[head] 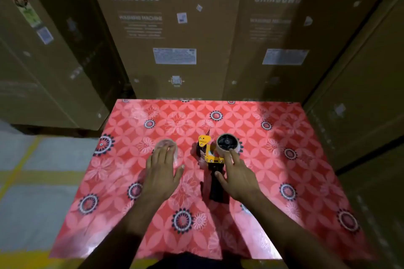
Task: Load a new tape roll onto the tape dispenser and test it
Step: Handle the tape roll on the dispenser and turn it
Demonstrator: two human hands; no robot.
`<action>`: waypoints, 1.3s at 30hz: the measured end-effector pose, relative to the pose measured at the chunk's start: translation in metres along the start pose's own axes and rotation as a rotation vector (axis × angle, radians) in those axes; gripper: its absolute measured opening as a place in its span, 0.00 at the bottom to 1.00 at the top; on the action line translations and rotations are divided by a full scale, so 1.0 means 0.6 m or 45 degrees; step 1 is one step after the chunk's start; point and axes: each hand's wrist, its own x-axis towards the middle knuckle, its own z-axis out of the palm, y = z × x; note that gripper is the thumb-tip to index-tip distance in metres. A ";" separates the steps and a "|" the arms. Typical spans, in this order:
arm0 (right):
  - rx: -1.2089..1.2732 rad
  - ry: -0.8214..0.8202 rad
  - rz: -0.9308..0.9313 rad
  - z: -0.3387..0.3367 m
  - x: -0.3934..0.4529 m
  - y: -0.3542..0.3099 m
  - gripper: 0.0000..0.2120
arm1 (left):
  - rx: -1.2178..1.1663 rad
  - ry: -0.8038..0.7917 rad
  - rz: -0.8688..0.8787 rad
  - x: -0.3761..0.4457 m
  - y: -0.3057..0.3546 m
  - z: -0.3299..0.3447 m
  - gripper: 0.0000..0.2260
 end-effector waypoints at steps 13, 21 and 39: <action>0.068 -0.236 0.058 0.076 0.044 -0.018 0.44 | 0.026 -0.078 0.011 -0.020 -0.022 0.021 0.30; 0.119 -0.243 -0.113 0.086 -0.016 0.030 0.41 | 0.002 -0.251 0.170 -0.031 -0.021 0.053 0.29; 0.178 -0.162 -0.074 0.075 -0.052 0.019 0.28 | -0.042 -0.256 0.303 -0.070 0.010 0.094 0.26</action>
